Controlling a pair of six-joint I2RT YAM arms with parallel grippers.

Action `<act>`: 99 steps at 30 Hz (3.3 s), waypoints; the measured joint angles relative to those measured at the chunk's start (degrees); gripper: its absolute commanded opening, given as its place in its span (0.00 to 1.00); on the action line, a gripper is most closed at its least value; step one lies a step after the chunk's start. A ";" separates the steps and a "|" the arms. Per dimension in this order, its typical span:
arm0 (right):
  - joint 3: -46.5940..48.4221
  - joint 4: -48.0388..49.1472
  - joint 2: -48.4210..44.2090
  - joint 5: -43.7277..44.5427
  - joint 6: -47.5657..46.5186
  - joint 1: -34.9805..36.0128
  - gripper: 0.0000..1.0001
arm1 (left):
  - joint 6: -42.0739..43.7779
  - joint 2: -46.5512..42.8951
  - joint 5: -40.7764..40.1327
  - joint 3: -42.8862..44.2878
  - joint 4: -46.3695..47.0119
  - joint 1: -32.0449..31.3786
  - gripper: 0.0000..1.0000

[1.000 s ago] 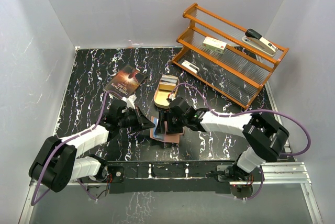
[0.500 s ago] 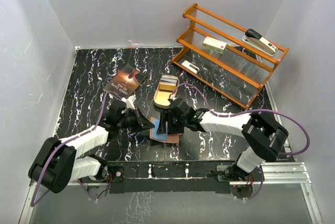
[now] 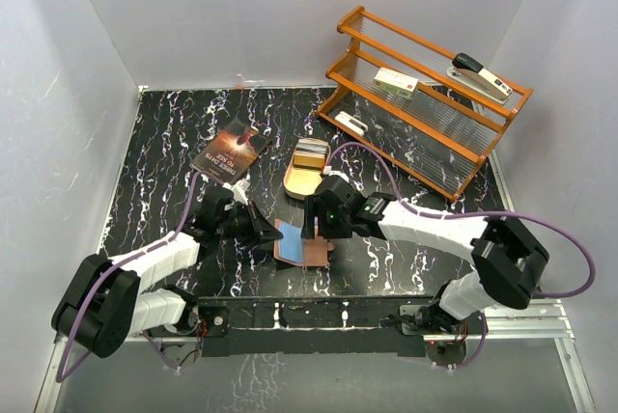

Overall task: Put the credit cards into the card holder
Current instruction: Open the card holder at the center of the board.

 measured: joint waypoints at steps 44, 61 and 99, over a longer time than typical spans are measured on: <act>5.05 4.33 9.53 -4.07 -0.04 3.34 0.59 | 0.24 -0.96 -0.22 0.00 -0.52 0.00 0.00; 5.05 -0.98 8.02 2.34 -0.39 3.34 0.57 | 1.33 -0.96 -1.31 0.00 -2.01 0.00 0.00; 6.34 -8.28 1.99 8.55 -3.39 3.34 0.45 | 4.52 1.60 -1.95 2.89 -4.35 0.00 0.00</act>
